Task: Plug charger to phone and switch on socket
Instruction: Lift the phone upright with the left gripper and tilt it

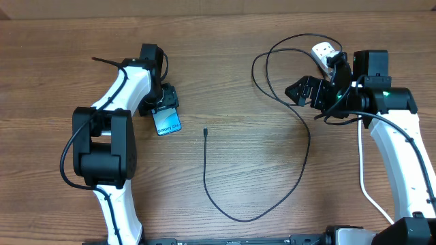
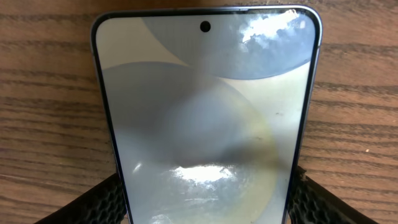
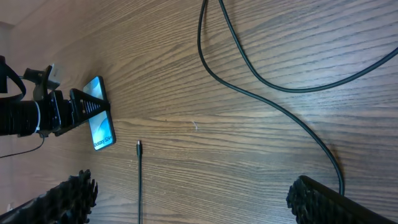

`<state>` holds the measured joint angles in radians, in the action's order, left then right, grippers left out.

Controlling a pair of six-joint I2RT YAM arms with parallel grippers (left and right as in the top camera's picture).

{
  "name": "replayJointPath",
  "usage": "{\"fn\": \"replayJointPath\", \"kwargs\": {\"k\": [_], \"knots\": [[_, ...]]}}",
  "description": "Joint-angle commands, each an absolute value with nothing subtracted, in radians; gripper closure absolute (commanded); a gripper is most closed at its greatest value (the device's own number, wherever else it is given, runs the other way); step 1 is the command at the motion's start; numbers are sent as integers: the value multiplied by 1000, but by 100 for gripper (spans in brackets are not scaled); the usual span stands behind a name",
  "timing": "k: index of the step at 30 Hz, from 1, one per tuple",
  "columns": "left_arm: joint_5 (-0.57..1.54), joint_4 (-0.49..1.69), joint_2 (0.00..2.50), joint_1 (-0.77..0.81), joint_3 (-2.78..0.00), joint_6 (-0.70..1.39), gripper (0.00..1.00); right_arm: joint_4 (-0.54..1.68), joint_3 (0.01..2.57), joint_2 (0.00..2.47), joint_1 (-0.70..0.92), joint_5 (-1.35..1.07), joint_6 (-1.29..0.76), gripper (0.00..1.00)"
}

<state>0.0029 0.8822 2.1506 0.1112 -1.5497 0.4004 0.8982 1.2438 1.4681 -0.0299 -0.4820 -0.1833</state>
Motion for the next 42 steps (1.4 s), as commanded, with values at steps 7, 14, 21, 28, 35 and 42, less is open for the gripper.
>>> {"fn": "replayJointPath", "kwargs": {"k": [7, 14, 21, 28, 35, 42], "knots": [[71, 918, 2204, 126, -1552, 395, 32, 887, 1273, 1470, -25, -472, -183, 0], [80, 1078, 2204, 118, -1757, 393, 35, 861, 1273, 1470, -25, -472, -183, 0], [130, 1149, 2204, 118, -1862, 397, 38, 863, 1273, 1470, -25, -472, -186, 0], [255, 1148, 2203, 115, -1863, 412, 44, 860, 1273, 1473, -25, -476, -215, 0], [311, 1148, 2203, 109, -1863, 435, 76, 857, 1273, 1484, 7, -476, -214, 0], [442, 1144, 2203, 88, -1863, 526, 96, 839, 1273, 1484, 38, -476, -214, 0]]}}
